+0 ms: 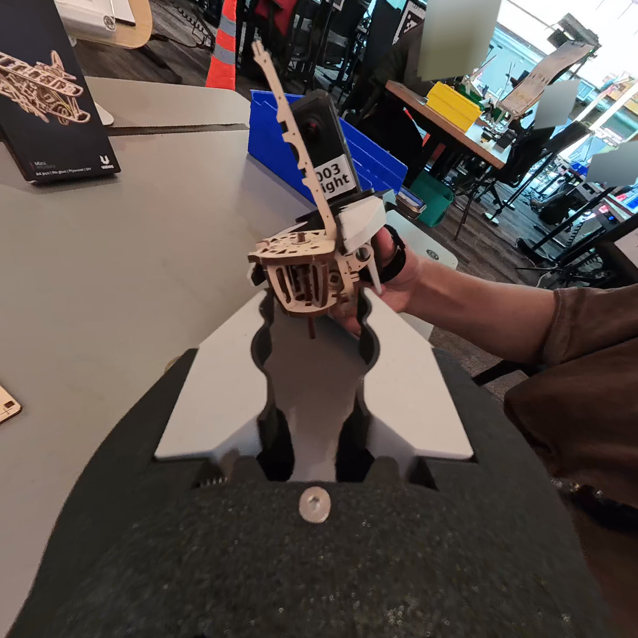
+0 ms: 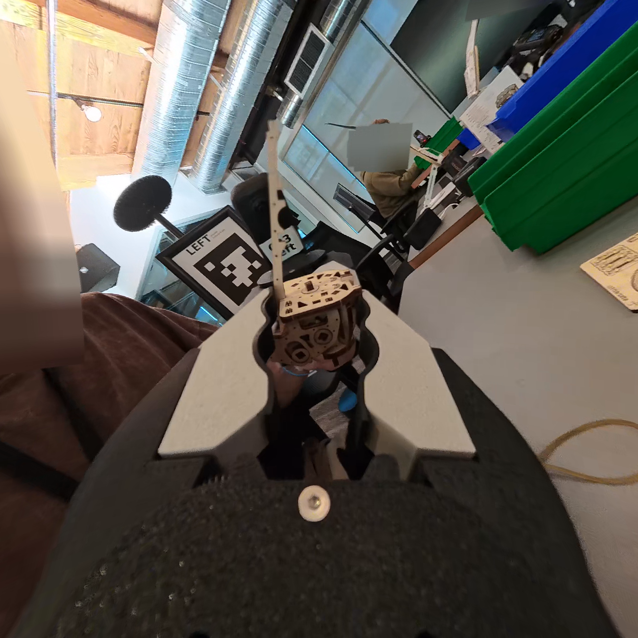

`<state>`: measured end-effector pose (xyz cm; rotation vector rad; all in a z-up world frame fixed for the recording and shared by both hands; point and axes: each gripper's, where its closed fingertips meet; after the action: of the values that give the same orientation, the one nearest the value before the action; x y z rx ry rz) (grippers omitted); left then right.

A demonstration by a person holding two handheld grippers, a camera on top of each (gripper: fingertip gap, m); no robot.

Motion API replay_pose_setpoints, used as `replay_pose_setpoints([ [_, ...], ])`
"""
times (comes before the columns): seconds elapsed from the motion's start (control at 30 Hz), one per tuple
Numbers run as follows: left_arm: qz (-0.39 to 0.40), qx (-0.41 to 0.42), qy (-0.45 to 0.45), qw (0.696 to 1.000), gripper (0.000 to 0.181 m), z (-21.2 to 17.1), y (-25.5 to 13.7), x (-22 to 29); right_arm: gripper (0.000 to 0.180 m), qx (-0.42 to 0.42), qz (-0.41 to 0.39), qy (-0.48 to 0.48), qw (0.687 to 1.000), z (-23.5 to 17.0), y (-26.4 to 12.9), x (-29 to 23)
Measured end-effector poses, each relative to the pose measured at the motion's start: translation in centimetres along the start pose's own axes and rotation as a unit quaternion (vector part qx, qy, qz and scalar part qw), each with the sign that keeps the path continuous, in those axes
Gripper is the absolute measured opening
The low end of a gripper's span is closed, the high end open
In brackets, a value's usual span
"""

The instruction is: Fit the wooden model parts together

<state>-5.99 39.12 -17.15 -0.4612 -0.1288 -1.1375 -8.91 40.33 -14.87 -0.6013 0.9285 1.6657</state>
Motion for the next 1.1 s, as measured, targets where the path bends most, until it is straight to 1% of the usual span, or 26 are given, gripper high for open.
replay_pose_setpoints([
  [0.2,0.020,0.002,0.045,0.999,0.039,0.1,-0.4,0.3,0.047,0.000,0.017,-0.018,1.000,-0.2,0.4,-0.9],
  [0.53,0.086,0.014,0.181,0.980,0.038,0.6,-1.0,1.9,0.052,-0.040,0.051,-0.074,0.995,-1.2,0.6,-3.7],
  [0.6,0.110,0.010,0.209,0.972,0.038,0.6,-1.2,1.7,0.055,-0.051,0.037,-0.101,0.993,-1.2,0.6,-3.8],
  [0.63,0.124,0.006,0.225,0.967,0.038,0.6,-1.4,1.5,0.059,-0.052,0.026,-0.116,0.991,-1.1,0.5,-3.8],
  [0.67,0.137,0.003,0.239,0.961,0.037,0.6,-1.7,1.2,0.065,-0.051,0.010,-0.129,0.990,-0.8,0.4,-3.7],
  [0.73,0.170,-0.006,0.270,0.948,0.037,0.7,-2.6,0.3,0.071,-0.045,-0.027,-0.156,0.986,0.1,-0.1,-3.3],
  [0.8,0.231,-0.027,0.324,0.917,0.037,0.6,-4.1,-1.8,0.070,-0.051,-0.070,-0.182,0.979,0.7,-0.9,-2.8],
  [0.83,0.269,-0.046,0.348,0.897,0.038,0.4,-5.1,-3.2,0.067,-0.061,-0.111,-0.191,0.973,0.9,-1.5,-2.0],
  [0.87,0.305,-0.066,0.371,0.874,0.037,0.2,-6.2,-4.7,0.062,-0.082,-0.172,-0.198,0.962,1.0,-2.2,-0.4],
  [0.93,0.365,-0.101,0.416,0.827,0.038,-0.4,-8.5,-7.0,0.056,-0.170,-0.300,-0.212,0.914,-0.3,-4.1,2.8],
  [1.0,0.400,-0.129,0.455,0.785,0.038,-1.1,-10.1,-8.1,0.046,-0.246,-0.391,-0.208,0.862,-2.0,-5.4,5.0],
  [1.03,0.411,-0.144,0.475,0.764,0.038,-1.5,-10.6,-8.3,0.046,-0.272,-0.412,-0.200,0.846,-3.0,-5.5,5.5],
  [1.1,0.427,-0.170,0.509,0.728,0.037,-2.5,-11.4,-8.6,0.041,-0.309,-0.408,-0.210,0.833,-4.8,-4.3,6.1],
])
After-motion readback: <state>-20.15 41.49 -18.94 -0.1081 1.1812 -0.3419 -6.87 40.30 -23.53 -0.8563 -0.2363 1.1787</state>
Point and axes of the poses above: each gripper's, where its closed fingertips meet, y out along the fingers, z out of its top, x = y × z across the jaws, and after that the axes turned 4 degrees about y, right-handed
